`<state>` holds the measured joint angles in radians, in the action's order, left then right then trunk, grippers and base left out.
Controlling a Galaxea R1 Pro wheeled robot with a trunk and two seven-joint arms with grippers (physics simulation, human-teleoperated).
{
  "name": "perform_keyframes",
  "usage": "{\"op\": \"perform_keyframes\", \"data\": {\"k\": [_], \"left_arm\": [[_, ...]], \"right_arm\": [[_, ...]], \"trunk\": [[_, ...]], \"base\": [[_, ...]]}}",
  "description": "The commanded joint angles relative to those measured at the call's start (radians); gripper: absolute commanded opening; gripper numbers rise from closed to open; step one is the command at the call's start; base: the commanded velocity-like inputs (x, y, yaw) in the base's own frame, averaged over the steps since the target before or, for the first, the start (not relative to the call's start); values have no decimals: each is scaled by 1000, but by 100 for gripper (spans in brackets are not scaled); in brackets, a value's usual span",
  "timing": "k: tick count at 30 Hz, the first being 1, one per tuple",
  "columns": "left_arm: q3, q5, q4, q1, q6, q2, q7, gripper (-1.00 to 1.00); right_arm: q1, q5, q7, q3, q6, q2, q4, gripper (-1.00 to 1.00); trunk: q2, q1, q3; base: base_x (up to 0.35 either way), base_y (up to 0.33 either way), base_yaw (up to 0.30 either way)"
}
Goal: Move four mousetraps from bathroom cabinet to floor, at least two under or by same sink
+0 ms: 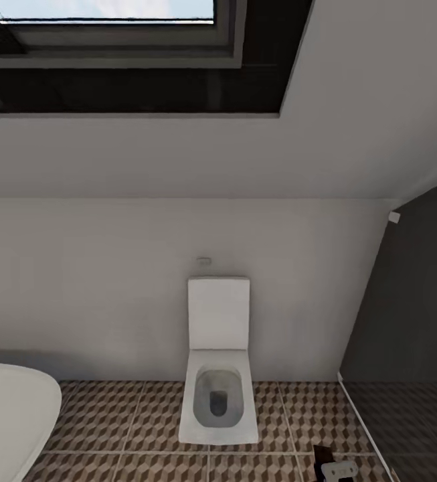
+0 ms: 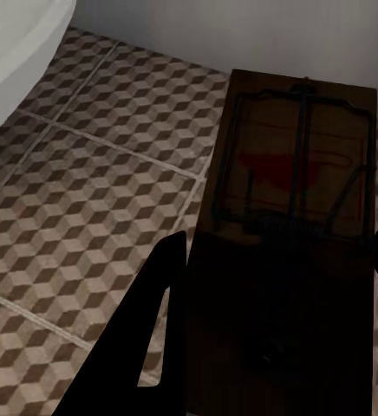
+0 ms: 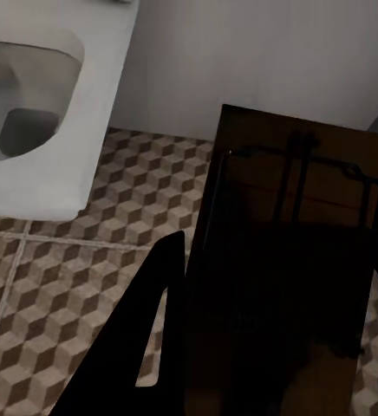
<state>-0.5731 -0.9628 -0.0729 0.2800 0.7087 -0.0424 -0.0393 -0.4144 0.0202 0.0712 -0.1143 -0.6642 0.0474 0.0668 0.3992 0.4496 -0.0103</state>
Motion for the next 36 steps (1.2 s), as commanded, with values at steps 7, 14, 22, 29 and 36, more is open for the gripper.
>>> {"op": "perform_keyframes", "data": {"k": [7, 14, 22, 29, 36], "left_arm": [[-7, 4, -2, 0, 1, 1, -8, -100], [-7, 4, -2, 0, -1, 1, -8, -100], [-7, 4, -2, 0, -3, 0, -8, -100], [-7, 3, -2, 0, 1, 1, -8, -100], [-7, 4, -2, 0, 0, 1, -9, -100]], "right_arm": [[-1, 0, 4, -8, -5, 0, 4, -100], [-1, 0, 4, -8, -5, 0, 4, -100], [-1, 0, 4, -8, -5, 0, 4, -100], [-1, 0, 4, -8, -5, 0, 4, -100], [-1, 0, 4, -8, -5, 0, 4, -100]], "trunk": [[1, 0, 0], [1, 0, 0], [1, 0, 0], [1, 0, 0], [1, 0, 0]], "base": [[12, 0, 5], [279, -52, 0], [320, -23, 0], [236, -85, 0], [48, -37, 0]]}}
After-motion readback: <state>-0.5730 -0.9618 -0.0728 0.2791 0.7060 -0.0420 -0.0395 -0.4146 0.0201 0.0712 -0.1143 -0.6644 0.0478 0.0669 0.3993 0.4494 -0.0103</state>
